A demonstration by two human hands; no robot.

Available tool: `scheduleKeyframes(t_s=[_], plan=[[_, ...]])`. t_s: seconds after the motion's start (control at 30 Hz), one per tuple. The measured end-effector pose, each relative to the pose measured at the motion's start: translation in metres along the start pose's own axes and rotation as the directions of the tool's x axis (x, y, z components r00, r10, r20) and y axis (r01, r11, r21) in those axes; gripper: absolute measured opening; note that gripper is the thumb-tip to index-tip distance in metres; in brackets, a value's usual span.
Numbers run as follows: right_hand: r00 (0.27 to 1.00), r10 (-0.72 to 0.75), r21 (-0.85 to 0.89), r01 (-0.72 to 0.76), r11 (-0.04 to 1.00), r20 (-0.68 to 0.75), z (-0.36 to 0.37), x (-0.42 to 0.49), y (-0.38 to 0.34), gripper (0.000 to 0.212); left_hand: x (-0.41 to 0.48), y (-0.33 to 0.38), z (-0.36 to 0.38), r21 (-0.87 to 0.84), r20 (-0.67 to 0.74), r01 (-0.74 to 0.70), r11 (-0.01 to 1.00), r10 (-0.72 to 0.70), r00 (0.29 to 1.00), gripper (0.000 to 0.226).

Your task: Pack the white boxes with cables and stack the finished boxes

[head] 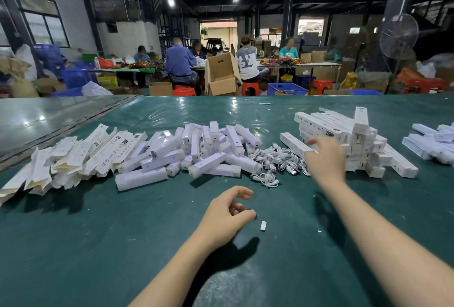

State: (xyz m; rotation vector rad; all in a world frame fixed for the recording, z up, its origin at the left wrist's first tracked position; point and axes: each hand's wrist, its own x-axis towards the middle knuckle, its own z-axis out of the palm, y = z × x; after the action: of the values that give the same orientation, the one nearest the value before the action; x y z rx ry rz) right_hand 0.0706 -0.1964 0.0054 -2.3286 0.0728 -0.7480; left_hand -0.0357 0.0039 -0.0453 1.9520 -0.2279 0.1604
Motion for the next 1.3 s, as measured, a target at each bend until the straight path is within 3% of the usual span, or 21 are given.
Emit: scheduleKeyframes(t_s=[0.1,0.17,0.23,0.37,0.5,0.67,0.8,0.9,0.97,1.07,1.3], plan=[[0.985,-0.058,0.027,0.055,0.998,0.163,0.037,-0.045,-0.004,0.026,-0.001,0.0,-0.001,0.016,-0.055,-0.04,0.999,0.041,0.998,0.026],[0.951,-0.082,-0.063,0.105,0.992,0.299,0.049,-0.061,-0.002,0.025,0.004,-0.006,-0.007,0.192,-0.114,-0.085,0.978,0.108,0.988,0.029],[0.935,-0.072,-0.046,0.094,0.995,0.348,0.049,-0.062,0.0,0.022,0.011,-0.015,-0.021,0.38,-0.219,-0.083,0.921,0.176,0.96,0.031],[0.937,-0.044,0.029,0.037,0.999,0.346,0.045,-0.058,-0.001,0.019,0.03,-0.03,-0.064,0.477,-0.519,0.145,0.867,0.145,0.842,0.031],[0.934,-0.045,0.049,0.03,0.998,0.354,0.046,-0.059,0.001,0.018,0.04,-0.046,-0.129,0.612,-0.684,0.474,0.633,0.122,0.72,0.04],[0.942,-0.02,0.085,-0.009,0.996,0.335,0.046,-0.057,0.002,0.018,0.046,-0.055,-0.193,0.521,-0.797,0.796,0.308,-0.157,0.583,0.051],[0.944,-0.001,0.13,-0.044,0.991,0.331,0.044,-0.057,0.002,0.02,0.047,-0.06,-0.206,0.395,-0.834,0.874,0.282,-0.29,0.47,0.081],[0.944,0.011,0.151,-0.064,0.986,0.329,0.043,-0.057,0.001,0.021,0.043,-0.06,-0.211,0.326,-0.829,0.903,0.281,-0.374,0.416,0.078],[0.943,0.012,0.153,-0.067,0.986,0.332,0.043,-0.057,0.001,0.02,0.04,-0.06,-0.213,0.349,-0.814,0.907,0.236,-0.404,0.418,0.071],[0.941,0.018,0.157,-0.075,0.985,0.337,0.042,-0.057,0.0,0.02,0.039,-0.066,-0.211,0.429,-0.799,0.88,0.207,-0.368,0.476,0.064],[0.938,0.031,0.177,-0.097,0.979,0.346,0.041,-0.059,-0.001,0.018,0.037,-0.066,-0.19,0.506,-0.76,0.795,0.336,-0.263,0.595,0.047]])
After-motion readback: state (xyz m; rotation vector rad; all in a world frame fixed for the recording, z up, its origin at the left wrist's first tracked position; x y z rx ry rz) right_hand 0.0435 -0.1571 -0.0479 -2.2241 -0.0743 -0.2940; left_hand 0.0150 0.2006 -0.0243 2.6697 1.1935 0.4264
